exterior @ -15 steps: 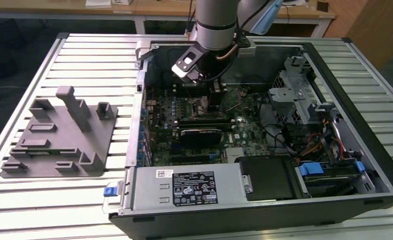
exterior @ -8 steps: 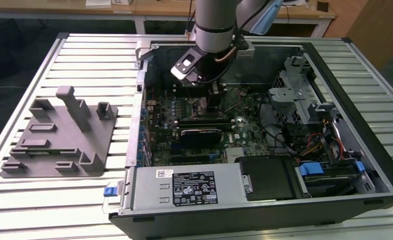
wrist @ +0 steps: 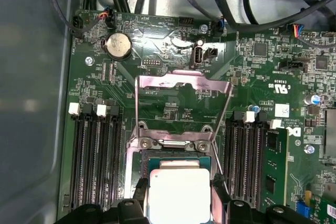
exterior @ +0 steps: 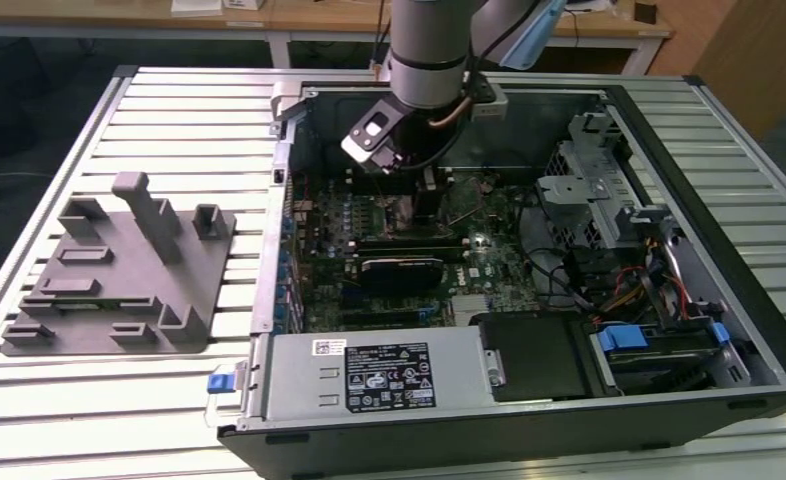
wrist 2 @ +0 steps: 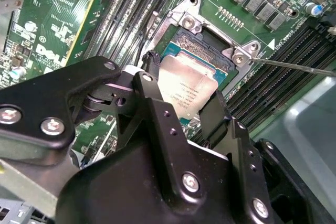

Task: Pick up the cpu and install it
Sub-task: 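Place the cpu into insertion slot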

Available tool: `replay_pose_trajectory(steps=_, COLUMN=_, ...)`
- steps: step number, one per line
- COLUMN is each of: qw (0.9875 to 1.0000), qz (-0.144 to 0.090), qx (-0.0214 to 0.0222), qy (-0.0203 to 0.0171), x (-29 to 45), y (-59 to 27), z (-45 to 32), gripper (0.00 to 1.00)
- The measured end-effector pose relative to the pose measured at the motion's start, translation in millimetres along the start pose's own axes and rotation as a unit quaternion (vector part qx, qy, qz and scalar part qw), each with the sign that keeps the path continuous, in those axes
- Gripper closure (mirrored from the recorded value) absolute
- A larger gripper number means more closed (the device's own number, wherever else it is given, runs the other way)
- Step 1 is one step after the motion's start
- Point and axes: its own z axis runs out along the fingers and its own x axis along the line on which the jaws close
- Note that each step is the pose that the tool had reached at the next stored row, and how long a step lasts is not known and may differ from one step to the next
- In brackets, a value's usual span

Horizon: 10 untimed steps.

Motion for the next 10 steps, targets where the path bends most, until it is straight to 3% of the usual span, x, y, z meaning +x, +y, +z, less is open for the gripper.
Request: replay_pose_trajectory(steps=10, qw=1.0, qz=0.002, qx=0.0036, qy=0.0, x=0.4, y=-0.3, z=8.5, gripper=0.45)
